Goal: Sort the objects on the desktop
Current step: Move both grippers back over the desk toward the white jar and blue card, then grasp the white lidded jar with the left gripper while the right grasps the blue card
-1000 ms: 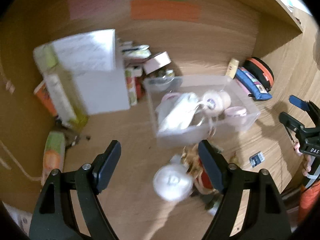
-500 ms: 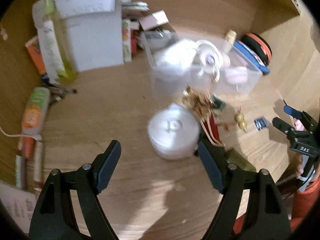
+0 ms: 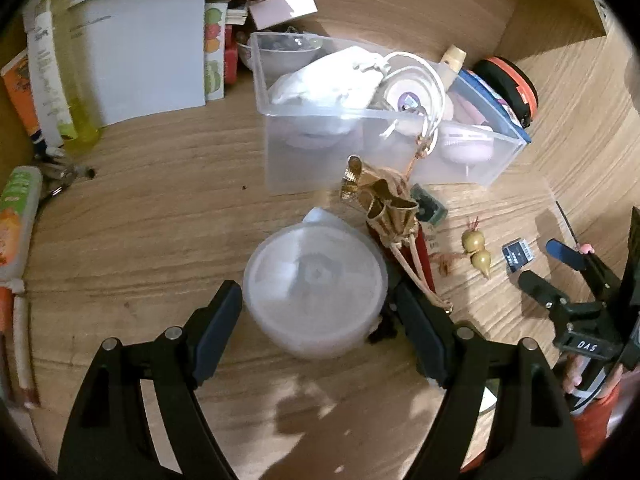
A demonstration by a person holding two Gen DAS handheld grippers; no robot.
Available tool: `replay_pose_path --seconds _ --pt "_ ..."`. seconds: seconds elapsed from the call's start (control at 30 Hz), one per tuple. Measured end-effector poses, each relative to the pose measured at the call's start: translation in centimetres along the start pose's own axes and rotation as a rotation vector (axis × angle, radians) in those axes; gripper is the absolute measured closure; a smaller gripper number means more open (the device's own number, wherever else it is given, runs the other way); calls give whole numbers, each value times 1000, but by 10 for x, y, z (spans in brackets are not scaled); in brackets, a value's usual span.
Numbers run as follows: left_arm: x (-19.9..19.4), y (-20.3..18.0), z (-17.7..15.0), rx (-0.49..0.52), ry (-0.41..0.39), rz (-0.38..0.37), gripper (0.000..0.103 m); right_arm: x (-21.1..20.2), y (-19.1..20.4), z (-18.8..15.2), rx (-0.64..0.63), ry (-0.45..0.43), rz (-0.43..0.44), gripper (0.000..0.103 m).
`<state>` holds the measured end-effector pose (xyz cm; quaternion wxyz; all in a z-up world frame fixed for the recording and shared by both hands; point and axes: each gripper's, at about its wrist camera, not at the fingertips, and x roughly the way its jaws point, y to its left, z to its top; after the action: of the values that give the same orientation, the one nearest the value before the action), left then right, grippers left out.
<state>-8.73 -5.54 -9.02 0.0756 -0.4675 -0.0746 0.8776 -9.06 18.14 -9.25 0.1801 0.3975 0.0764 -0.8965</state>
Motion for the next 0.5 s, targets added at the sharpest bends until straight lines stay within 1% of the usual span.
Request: replay_pose_path --seconds 0.1,0.13,0.2,0.33,0.4,0.47,0.5 --pt "4 1 3 -2 -9 6 25 4 4 0 -2 -2 -26 8" --pt "4 1 4 -2 -10 4 27 5 5 0 -5 3 -33 9" --pt "6 3 5 -6 -12 -2 36 7 6 -1 -11 8 -39 11" --pt "8 9 8 -18 -18 -6 38 13 7 -3 -12 25 -16 21" --pt "8 11 8 -28 -24 -5 38 13 7 -4 -8 4 -16 24" --pt "7 12 6 -38 -33 -3 38 12 6 -4 -8 -9 -14 32" --pt "7 11 6 -40 -36 -1 38 12 5 -4 -7 -15 -15 34"
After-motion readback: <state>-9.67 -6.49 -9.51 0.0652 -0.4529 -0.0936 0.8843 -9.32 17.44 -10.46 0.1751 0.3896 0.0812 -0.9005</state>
